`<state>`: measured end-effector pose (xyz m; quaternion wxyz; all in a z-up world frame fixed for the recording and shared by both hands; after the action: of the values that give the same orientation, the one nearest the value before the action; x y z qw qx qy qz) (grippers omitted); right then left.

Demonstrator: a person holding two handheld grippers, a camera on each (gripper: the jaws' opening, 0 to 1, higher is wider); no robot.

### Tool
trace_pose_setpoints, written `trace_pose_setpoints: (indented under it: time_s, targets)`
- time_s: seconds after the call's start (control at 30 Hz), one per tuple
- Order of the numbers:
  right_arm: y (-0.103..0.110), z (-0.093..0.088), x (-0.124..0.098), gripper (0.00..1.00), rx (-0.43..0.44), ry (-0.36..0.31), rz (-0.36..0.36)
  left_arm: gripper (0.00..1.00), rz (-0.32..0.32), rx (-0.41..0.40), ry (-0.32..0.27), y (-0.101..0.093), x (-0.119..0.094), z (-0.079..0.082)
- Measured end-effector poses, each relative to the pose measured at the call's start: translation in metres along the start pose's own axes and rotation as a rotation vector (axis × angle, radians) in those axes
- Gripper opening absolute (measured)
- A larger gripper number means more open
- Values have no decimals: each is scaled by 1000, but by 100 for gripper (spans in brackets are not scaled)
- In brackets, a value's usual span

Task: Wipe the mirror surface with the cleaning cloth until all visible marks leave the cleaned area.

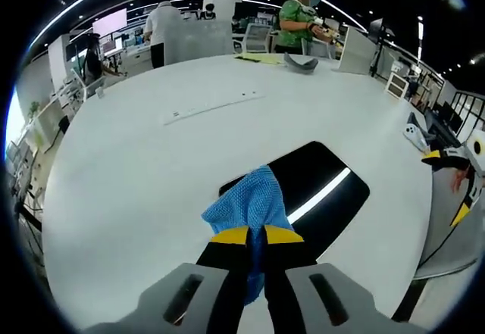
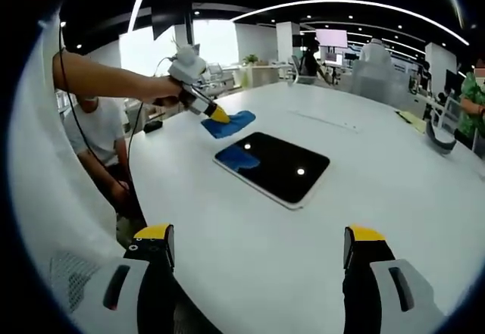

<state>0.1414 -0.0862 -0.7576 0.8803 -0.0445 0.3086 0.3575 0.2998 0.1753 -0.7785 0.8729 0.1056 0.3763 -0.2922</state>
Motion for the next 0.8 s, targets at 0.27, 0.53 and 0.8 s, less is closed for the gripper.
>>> trace_pose_setpoints:
  time_s: [0.27,0.53,0.8]
  targets:
    - [0,-2,-1,92,10,5,-8,3,-2,8,7,2,11,4]
    - [-1,-5,-1,92,19,12,-12,3,-1,18,24,5,22,-1]
    - [-2,-8,0,92,28,25,-11,3,-6,6,34,9,34,-2]
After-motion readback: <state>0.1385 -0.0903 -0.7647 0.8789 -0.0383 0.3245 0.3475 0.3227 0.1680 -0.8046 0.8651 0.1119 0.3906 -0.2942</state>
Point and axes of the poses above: the point that each gripper's makers call its tool centre point, and the gripper's own axes: x roughly forward along the fingers, y roughly to its left, z roughly out of its top, the point moved 1 cm from there along -x, roughly backward along the fingers, and after that the axes turned 6 degrees about x, right-handed, at the moved point
